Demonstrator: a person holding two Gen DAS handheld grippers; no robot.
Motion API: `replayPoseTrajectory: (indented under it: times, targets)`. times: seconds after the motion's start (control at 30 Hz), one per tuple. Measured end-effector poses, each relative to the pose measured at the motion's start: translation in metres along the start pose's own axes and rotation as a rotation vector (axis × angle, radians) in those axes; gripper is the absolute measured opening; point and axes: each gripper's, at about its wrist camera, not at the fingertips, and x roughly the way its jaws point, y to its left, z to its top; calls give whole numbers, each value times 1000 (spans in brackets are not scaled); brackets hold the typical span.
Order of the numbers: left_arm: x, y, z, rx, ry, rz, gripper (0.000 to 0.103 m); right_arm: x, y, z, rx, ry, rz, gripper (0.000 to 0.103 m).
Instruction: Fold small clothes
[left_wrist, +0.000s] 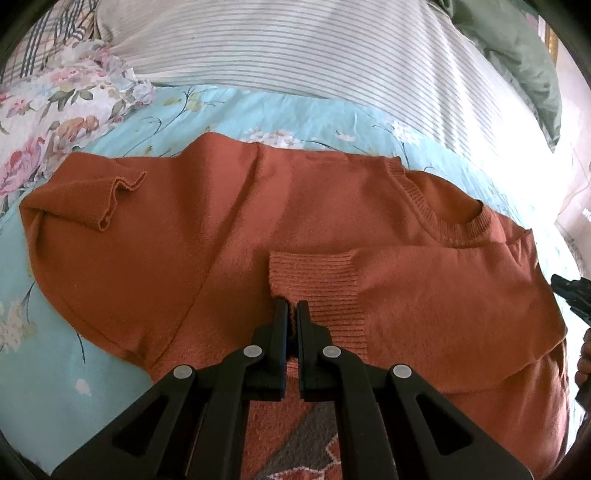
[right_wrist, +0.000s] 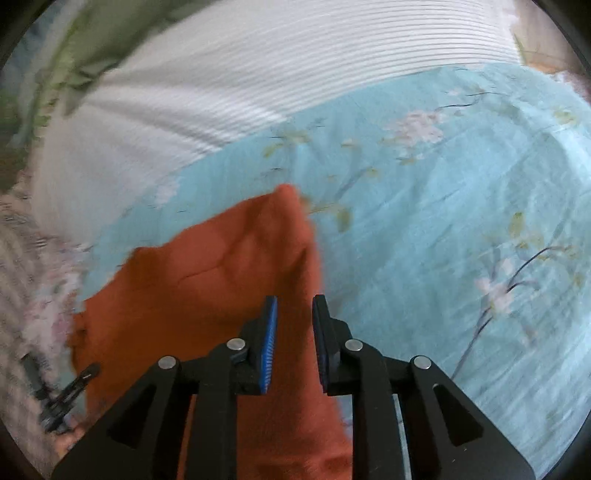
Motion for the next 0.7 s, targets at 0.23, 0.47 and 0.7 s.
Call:
replayPoseTrajectory:
  times: [0.23, 0.47, 0.7]
  targets:
    - [2, -2, -1, 12, 6, 30, 3, 17, 9, -33, -109, 147, -9, 15]
    - [-21, 26, -4, -66, 4, 41, 19, -25, 27, -39, -74, 97, 59, 63]
    - [-46, 80, 10, -140, -41, 163, 62, -34, 66, -93, -69, 186, 210, 66]
